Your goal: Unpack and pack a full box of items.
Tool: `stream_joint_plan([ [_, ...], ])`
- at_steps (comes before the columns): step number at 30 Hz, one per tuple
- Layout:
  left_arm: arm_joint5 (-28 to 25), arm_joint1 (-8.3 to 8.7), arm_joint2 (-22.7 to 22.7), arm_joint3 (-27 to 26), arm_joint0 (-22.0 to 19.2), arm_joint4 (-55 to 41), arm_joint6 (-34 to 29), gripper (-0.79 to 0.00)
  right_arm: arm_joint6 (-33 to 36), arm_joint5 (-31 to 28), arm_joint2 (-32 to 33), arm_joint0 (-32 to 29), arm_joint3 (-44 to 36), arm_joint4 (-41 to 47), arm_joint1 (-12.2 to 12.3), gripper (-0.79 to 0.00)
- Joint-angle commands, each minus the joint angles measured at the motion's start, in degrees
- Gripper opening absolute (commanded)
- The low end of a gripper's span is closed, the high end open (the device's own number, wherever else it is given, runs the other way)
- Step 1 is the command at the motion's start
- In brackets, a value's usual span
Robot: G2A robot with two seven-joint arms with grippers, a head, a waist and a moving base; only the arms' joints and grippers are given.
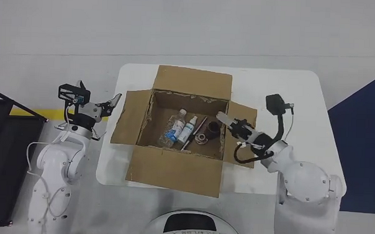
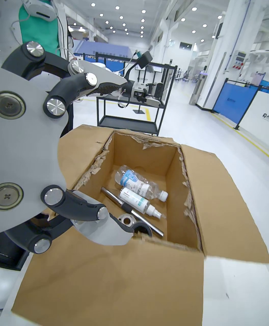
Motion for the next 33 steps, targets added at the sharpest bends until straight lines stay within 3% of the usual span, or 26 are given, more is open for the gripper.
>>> stream_joint_plan([
  [1, 0.0, 0.0, 0.0, 0.0, 0.0, 0.0, 0.0, 0.0, 2.2, -1.3, 7.4, 1.0, 3.7, 6.4, 0.5, 0.0],
  [4, 0.0, 0.0, 0.0, 0.0, 0.0, 0.0, 0.0, 0.0, 5.4, -2.6, 14.2, 4.8, 11.8, 10.0, 1.6, 0.0],
  [9, 0.0, 0.0, 0.0, 0.0, 0.0, 0.0, 0.0, 0.0, 8.8, -3.9, 19.0, 11.1, 23.2, 9.3, 3.5, 0.0],
  [13, 0.0, 0.0, 0.0, 0.0, 0.0, 0.0, 0.0, 0.0, 10.6, -5.9, 18.5, 15.7, 31.5, 3.2, 5.0, 0.0],
  [17, 0.0, 0.0, 0.0, 0.0, 0.0, 0.0, 0.0, 0.0, 15.7, -10.2, 17.4, 20.4, 40.7, 3.0, 6.3, 0.0],
  [21, 0.0, 0.0, 0.0, 0.0, 0.0, 0.0, 0.0, 0.0, 22.2, -13.2, 19.3, 24.3, 48.2, 10.9, 7.6, 0.0],
  [25, 0.0, 0.0, 0.0, 0.0, 0.0, 0.0, 0.0, 0.0, 26.3, -12.2, 21.5, 26.9, 54.0, 20.3, 8.9, 0.0],
  [33, 0.0, 0.0, 0.0, 0.0, 0.0, 0.0, 0.0, 0.0, 26.3, -3.8, 14.1, 26.5, 57.3, 43.4, 14.6, 0.0],
])
